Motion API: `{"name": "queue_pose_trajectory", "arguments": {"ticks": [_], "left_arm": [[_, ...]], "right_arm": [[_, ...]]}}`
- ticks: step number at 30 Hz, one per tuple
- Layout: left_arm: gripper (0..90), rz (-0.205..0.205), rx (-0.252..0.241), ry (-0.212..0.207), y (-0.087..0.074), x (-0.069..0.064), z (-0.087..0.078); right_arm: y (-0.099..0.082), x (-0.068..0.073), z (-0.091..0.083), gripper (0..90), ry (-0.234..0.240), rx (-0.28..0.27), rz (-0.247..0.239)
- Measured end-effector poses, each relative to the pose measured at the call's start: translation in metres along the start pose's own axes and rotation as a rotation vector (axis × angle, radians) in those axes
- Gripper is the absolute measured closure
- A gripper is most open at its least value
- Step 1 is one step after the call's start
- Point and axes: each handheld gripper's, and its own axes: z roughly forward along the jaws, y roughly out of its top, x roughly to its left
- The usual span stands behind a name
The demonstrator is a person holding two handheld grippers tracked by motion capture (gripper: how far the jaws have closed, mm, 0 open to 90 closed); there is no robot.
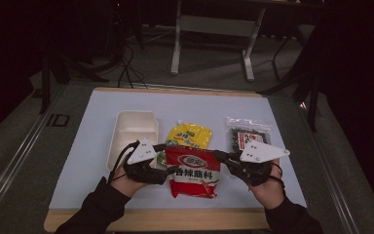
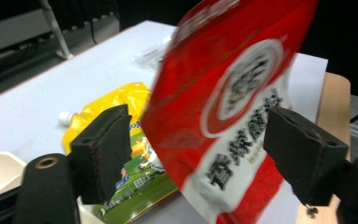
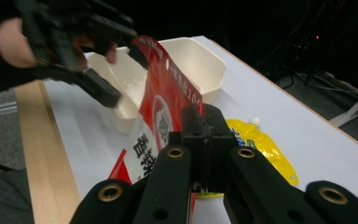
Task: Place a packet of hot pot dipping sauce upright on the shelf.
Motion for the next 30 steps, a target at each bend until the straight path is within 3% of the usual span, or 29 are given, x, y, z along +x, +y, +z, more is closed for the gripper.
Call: {"name": "queue_pose_trajectory", "arguments": {"ticks": [4,12,20,24,30], "left_arm": [[46.3,0.009,0.008,-0.070,0.000,0.003,0.006],[87.9,0.074,0.026,-0.157,0.004,0.002,0.002],[90.0,0.124,0.011,-0.192,0.020,-0.008,-0.013],[90.0,0.124,0.003,-0.192,0.031,-0.014,-0.018],[90.0,0.125,-0.007,-0.206,0.037,-0.018,-0.019]], "right_arm": [[0.003,0.001,-0.001,89.9,0.005,-0.004,-0.004],[0.005,0.004,-0.004,89.9,0.022,-0.011,-0.002],[0.011,0.003,-0.016,89.7,0.022,-0.041,-0.008],[0.014,0.001,-0.025,89.1,0.024,-0.065,-0.007],[0.003,-0.009,-0.021,67.4,0.061,-0.054,0.057]]}}
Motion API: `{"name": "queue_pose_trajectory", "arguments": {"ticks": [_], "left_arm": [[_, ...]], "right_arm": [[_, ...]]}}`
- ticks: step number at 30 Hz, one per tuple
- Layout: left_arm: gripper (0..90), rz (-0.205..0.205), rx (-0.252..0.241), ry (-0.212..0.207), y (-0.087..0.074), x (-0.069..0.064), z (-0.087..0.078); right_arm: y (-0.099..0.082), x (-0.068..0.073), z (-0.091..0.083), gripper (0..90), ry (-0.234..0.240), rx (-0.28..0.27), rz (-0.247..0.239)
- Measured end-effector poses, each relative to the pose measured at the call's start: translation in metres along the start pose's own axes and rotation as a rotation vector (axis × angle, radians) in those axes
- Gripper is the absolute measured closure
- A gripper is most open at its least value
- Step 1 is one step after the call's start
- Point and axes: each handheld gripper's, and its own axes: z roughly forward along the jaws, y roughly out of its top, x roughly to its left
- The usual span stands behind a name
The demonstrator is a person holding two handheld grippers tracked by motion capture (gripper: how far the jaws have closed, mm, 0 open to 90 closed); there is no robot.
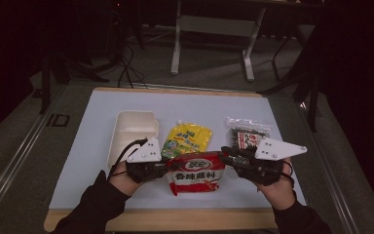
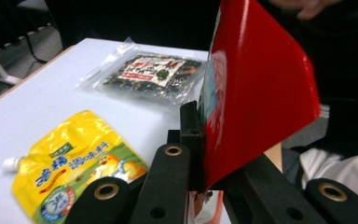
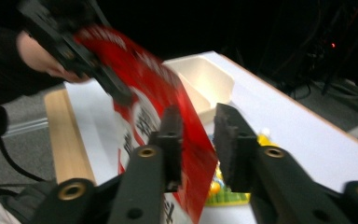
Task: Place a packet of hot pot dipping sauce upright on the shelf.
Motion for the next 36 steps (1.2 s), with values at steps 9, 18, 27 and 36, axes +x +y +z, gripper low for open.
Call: {"name": "queue_pose_trajectory", "arguments": {"ticks": [9,18,27,36], "left_arm": [[90.0,-0.023,-0.011,-0.009,-0.002,0.004,0.005],[90.0,-0.020,-0.018,-0.025,0.000,-0.002,0.009],[90.0,-0.037,-0.022,-0.033,-0.002,-0.001,0.010],[58.6,-0.061,-0.070,0.016,-0.005,0.003,0.005]], "right_arm": [[-0.016,-0.011,0.009,69.4,0.113,-0.016,0.025],[-0.016,-0.005,0.018,77.6,0.186,0.002,-0.064],[-0.012,-0.003,0.020,89.1,0.226,0.035,-0.085],[-0.003,-0.006,0.016,89.3,0.241,0.041,-0.081]]}}
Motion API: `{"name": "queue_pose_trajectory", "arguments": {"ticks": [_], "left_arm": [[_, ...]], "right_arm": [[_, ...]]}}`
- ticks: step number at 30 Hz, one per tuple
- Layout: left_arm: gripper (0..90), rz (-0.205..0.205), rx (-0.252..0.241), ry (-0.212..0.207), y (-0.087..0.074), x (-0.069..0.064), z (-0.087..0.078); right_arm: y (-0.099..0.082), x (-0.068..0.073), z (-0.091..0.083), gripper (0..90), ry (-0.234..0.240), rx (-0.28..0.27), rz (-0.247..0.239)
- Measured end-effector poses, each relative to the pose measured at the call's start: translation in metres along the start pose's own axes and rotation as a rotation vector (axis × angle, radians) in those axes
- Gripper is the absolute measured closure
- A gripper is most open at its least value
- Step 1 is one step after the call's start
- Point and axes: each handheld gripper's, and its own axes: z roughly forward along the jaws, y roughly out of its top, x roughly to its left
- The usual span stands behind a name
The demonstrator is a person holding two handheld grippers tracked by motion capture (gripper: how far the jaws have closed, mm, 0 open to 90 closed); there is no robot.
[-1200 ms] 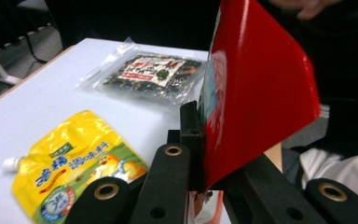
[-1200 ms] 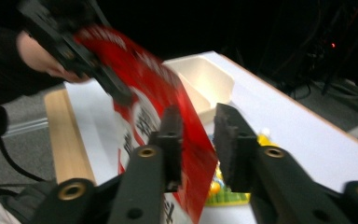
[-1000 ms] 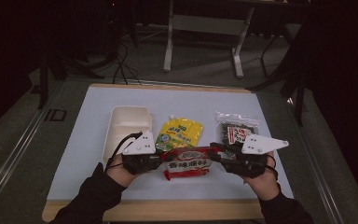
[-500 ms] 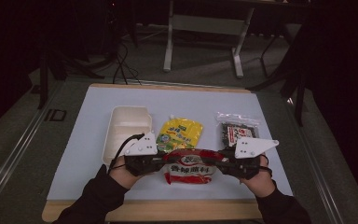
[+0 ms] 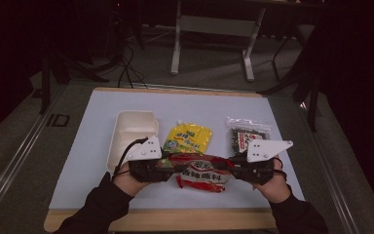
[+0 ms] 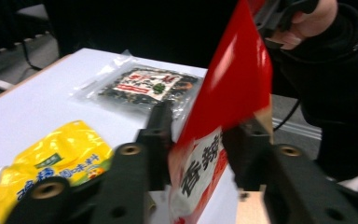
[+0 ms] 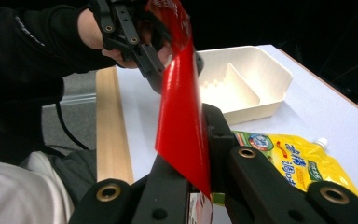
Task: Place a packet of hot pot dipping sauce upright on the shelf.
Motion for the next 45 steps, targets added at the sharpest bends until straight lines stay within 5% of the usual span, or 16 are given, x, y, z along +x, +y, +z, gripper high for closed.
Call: {"name": "queue_pose_trajectory", "arguments": {"ticks": [7,14,17,34,45], "left_arm": [[43.0,-0.020,-0.028,0.074,-0.004,0.000,-0.012],[14.4,-0.052,-0.038,0.165,-0.012,-0.003,-0.019],[2.3,-0.053,-0.044,0.160,-0.014,-0.005,-0.019],[2.2,-0.054,-0.026,0.094,-0.050,-0.039,-0.002],[2.2,-0.058,-0.013,0.074,-0.078,-0.049,0.010]], "right_arm": [[0.003,-0.009,-0.006,89.3,-0.013,-0.021,0.031],[0.009,-0.024,-0.008,89.3,-0.039,-0.036,0.063],[0.012,-0.031,-0.006,89.3,-0.052,-0.035,0.071],[0.039,-0.064,0.019,89.3,-0.093,-0.063,0.090],[0.057,-0.083,0.044,89.3,-0.106,-0.077,0.105]]}}
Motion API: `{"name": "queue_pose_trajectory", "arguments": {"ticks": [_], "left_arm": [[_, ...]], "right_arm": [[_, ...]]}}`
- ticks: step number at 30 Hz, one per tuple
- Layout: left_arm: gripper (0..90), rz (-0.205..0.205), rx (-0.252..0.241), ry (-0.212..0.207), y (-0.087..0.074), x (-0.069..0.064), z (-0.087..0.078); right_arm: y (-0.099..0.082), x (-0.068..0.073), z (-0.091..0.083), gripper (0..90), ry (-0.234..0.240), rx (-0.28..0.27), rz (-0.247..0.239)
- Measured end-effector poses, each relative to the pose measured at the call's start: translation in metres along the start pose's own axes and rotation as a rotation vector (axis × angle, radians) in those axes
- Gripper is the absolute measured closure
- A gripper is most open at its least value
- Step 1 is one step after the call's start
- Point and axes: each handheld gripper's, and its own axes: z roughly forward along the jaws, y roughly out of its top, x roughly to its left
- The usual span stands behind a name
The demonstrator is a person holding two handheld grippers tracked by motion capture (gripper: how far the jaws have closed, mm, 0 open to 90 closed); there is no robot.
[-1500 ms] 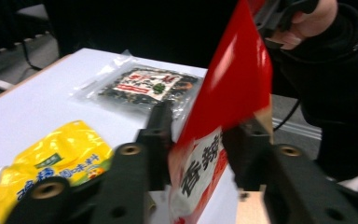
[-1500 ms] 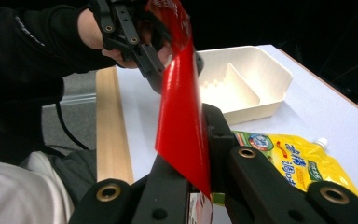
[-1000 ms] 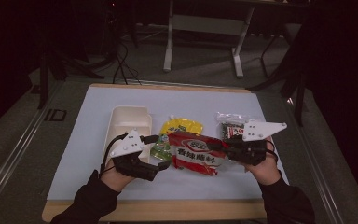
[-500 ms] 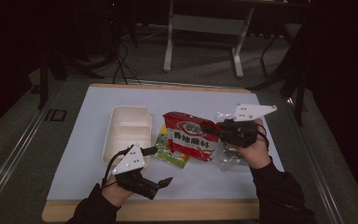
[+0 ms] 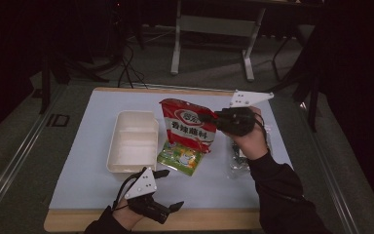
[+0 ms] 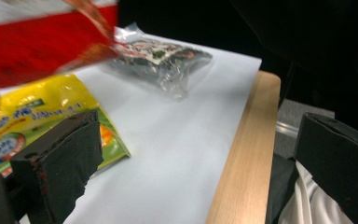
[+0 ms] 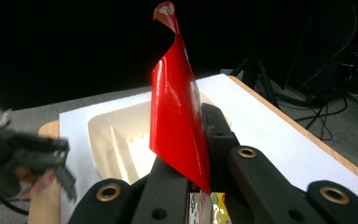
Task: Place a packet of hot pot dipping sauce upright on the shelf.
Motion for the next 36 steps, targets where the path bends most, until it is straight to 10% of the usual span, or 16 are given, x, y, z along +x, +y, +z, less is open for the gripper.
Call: {"name": "queue_pose_trajectory", "arguments": {"ticks": [36], "left_arm": [[2.3,0.025,0.046,0.028,-0.024,-0.005,0.002]], "right_arm": [[0.038,-0.023,0.108,89.3,0.018,-0.040,0.040]]}}
